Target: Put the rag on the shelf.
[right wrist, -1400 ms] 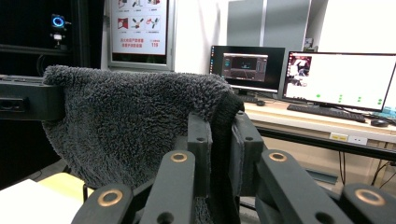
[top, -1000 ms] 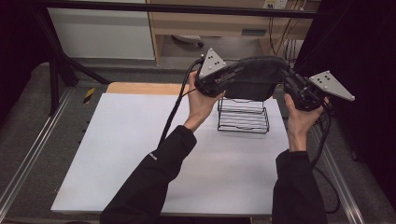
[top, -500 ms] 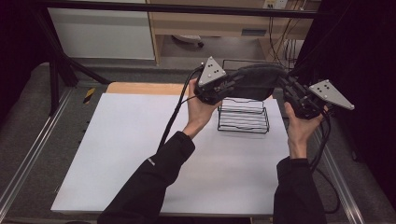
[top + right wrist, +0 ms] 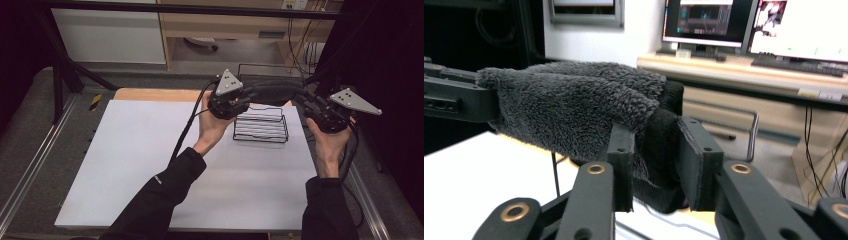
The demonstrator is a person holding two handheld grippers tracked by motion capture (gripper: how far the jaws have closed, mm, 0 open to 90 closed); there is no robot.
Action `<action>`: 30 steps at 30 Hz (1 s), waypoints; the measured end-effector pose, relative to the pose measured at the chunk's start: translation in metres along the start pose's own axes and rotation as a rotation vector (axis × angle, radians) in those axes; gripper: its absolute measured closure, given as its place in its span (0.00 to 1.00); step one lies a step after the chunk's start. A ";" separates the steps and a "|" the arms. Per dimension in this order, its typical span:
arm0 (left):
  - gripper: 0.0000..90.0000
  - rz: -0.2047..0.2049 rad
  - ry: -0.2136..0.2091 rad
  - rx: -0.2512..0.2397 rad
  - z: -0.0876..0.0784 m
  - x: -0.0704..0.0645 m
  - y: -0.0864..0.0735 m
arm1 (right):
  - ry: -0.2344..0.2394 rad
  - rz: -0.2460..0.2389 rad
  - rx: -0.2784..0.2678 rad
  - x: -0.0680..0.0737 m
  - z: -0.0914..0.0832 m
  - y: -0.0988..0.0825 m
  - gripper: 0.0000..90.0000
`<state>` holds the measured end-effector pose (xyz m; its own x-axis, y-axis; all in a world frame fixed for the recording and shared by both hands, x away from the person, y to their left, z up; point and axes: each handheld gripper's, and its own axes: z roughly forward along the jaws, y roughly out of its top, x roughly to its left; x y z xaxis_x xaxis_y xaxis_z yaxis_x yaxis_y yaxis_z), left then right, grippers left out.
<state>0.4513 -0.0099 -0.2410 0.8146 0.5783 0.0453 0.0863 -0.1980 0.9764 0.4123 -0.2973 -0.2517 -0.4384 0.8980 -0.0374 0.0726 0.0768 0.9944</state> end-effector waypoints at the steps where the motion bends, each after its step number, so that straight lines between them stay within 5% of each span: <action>1: 0.84 -0.004 0.000 0.012 0.000 0.000 -0.001 | 0.002 0.001 0.014 0.000 -0.001 -0.001 0.76; 17: 0.73 -0.027 0.000 0.145 0.008 -0.006 -0.032 | 0.014 0.026 0.193 -0.002 -0.006 -0.024 0.67; 30: 0.62 -0.068 0.035 0.207 0.026 0.001 -0.055 | -0.021 0.088 0.258 -0.010 0.007 -0.058 0.55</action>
<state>0.4629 -0.0190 -0.3004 0.7826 0.6225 -0.0085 0.2596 -0.3139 0.9133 0.4188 -0.3073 -0.3097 -0.4021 0.9146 0.0438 0.3366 0.1032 0.9360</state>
